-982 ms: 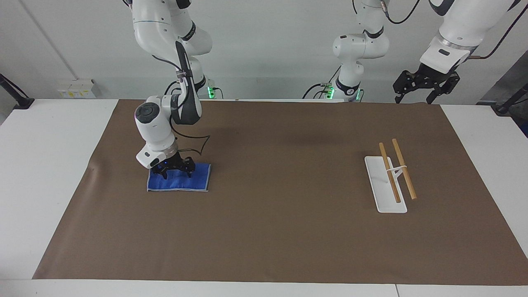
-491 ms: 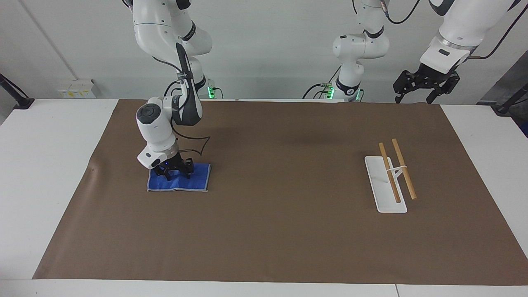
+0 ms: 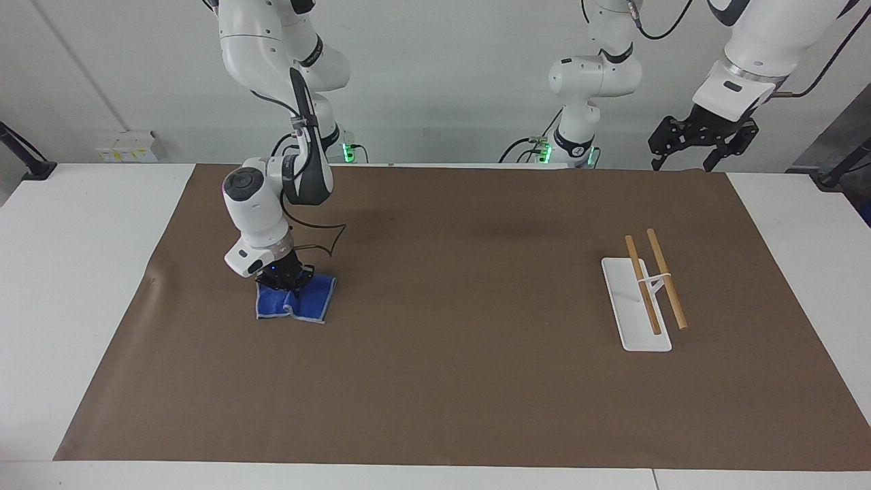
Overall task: Right arm passes towel to left arm to hang
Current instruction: 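Close the right gripper on the towel edge, then lift the towel with the right gripper while the left gripper reaches out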
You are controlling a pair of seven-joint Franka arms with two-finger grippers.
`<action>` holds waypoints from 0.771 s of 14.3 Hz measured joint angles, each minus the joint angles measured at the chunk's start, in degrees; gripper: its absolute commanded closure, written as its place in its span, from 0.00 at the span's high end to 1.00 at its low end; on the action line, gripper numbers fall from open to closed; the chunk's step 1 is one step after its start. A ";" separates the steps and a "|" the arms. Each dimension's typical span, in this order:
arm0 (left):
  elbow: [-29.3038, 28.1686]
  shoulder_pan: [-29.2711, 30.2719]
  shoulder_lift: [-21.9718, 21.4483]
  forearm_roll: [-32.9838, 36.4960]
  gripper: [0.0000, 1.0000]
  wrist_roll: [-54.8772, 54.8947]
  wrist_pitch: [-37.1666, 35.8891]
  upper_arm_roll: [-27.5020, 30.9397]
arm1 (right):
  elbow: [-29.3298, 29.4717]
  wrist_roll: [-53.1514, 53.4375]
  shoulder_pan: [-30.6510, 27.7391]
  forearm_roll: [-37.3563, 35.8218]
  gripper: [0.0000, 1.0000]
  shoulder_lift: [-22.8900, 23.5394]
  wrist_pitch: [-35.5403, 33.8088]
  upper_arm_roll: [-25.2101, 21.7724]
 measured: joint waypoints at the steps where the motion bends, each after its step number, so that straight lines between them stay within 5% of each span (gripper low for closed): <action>1: 0.00 0.00 0.00 0.00 1.00 0.00 0.00 0.00 | 0.53 0.00 0.07 0.00 0.00 -0.02 -0.81 0.28; 11: 0.00 0.00 0.00 0.00 1.00 0.00 -0.01 0.00 | 12.94 -0.61 0.47 14.92 0.00 -5.10 -9.08 8.76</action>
